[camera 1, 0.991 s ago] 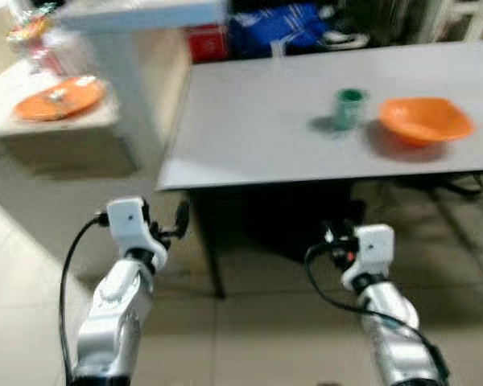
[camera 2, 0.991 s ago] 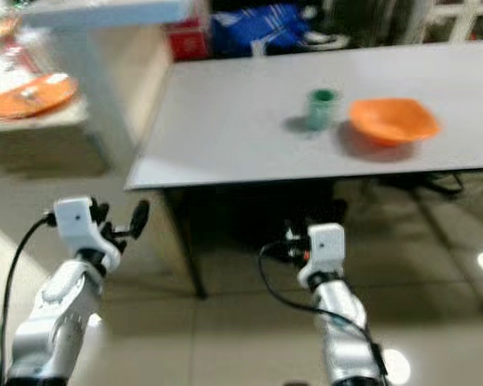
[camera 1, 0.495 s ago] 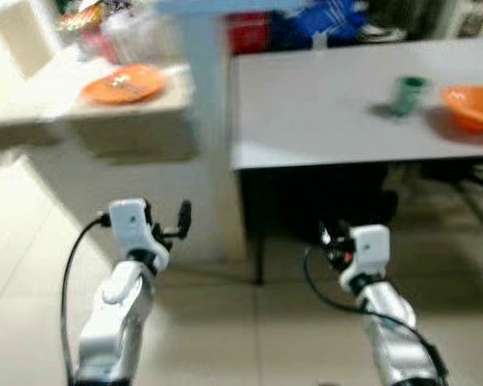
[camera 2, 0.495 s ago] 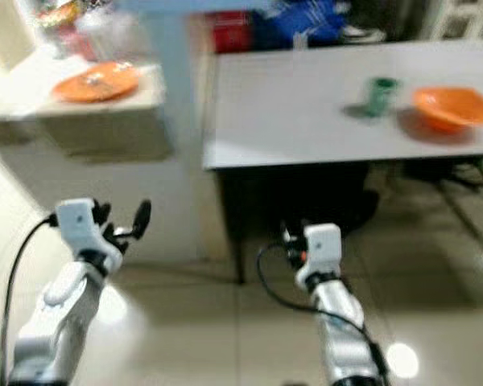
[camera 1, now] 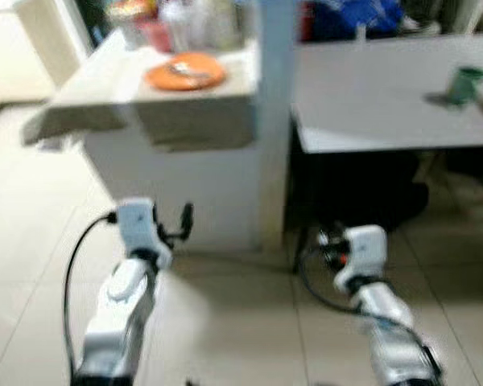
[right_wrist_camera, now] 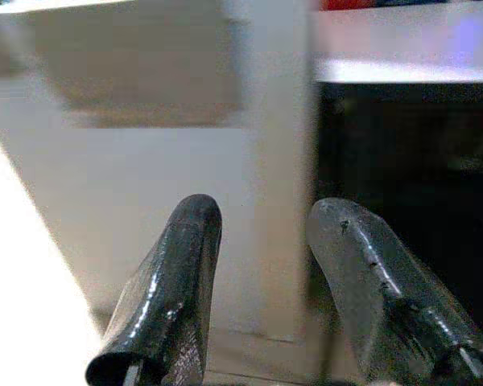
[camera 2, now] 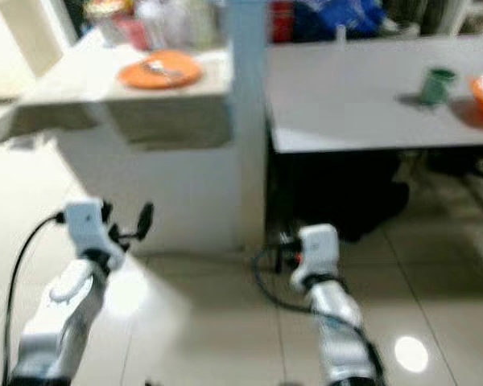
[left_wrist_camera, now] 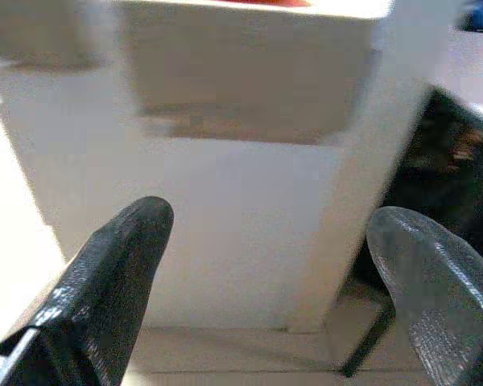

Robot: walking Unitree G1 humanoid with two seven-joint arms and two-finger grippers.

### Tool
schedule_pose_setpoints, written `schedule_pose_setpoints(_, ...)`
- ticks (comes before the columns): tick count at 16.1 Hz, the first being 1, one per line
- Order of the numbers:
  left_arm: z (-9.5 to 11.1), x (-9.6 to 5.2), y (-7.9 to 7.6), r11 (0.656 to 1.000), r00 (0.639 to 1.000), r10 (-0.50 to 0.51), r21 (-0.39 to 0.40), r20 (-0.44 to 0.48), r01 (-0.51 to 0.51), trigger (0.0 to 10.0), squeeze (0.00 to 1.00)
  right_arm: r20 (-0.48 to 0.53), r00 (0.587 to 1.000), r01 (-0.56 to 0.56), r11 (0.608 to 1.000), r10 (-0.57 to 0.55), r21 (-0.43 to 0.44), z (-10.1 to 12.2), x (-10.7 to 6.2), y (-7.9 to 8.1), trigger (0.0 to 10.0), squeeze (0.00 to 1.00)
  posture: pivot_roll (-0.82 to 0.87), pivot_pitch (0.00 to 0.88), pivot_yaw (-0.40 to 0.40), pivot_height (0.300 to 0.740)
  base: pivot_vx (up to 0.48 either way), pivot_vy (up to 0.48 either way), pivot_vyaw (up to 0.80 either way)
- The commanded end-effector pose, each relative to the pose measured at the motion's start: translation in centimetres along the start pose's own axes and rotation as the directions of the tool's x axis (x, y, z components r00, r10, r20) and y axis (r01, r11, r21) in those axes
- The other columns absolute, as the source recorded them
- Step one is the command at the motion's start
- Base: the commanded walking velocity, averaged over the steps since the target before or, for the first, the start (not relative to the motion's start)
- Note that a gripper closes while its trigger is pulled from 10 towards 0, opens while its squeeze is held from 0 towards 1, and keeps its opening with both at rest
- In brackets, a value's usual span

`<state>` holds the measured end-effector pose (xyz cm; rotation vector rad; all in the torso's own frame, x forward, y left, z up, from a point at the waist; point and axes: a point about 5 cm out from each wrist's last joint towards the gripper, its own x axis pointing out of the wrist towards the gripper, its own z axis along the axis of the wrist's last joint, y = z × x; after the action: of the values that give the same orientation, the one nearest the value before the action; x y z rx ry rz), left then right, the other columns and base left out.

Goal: Setting the table

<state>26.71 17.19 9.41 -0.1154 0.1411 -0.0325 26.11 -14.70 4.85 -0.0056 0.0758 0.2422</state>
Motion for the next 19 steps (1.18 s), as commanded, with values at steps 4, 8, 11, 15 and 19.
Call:
schedule_pose_setpoints(4, 1.1, 0.3, -1.1, 0.999, 0.998, -0.027, 0.026, 0.051, 0.026, 10.0, 0.00, 0.038, 0.999, -0.017, 0.999, 0.019, -0.043, 0.9, 0.4, -0.1, 10.0, 0.00, -0.17, 0.000, 0.094, 0.740, 0.234, 0.274, 0.00)
schedule_pose_setpoints(8, 1.3, 0.7, -1.0, 0.999, 0.999, -0.010, 0.032, 0.050, 0.009, 10.0, 0.00, 0.037, 0.999, -0.015, 0.999, 0.016, -0.041, 0.8, 0.4, 0.1, 10.0, 0.00, -0.17, 0.000, 0.098, 0.740, 0.376, 0.297, 0.00)
schedule_pose_setpoints(11, 1.8, 0.8, -1.4, 0.997, 0.997, -0.041, 0.072, 0.067, 0.036, 10.0, 0.00, 0.038, 0.999, -0.013, 0.999, 0.015, -0.044, 0.8, 0.5, 0.2, 10.0, 0.00, -0.17, 0.000, 0.102, 0.740, 0.394, 0.275, 0.00)
schedule_pose_setpoints(15, 2.3, 0.9, -1.9, 0.993, 0.994, -0.074, 0.099, 0.084, 0.065, 10.0, 0.00, 0.042, 0.999, -0.012, 0.999, 0.014, -0.043, 0.9, 0.6, 0.3, 10.0, 0.00, -0.17, 0.000, 0.107, 0.740, 0.393, 0.275, 0.00)
schedule_pose_setpoints(19, 2.4, 1.0, -2.2, 0.991, 0.992, -0.086, 0.107, 0.089, 0.076, 10.0, 0.00, 0.058, 0.998, -0.006, 0.998, 0.009, -0.055, 1.3, 0.9, 0.4, 10.0, 0.00, -0.17, 0.000, 0.110, 0.740, 0.393, 0.275, 0.00)
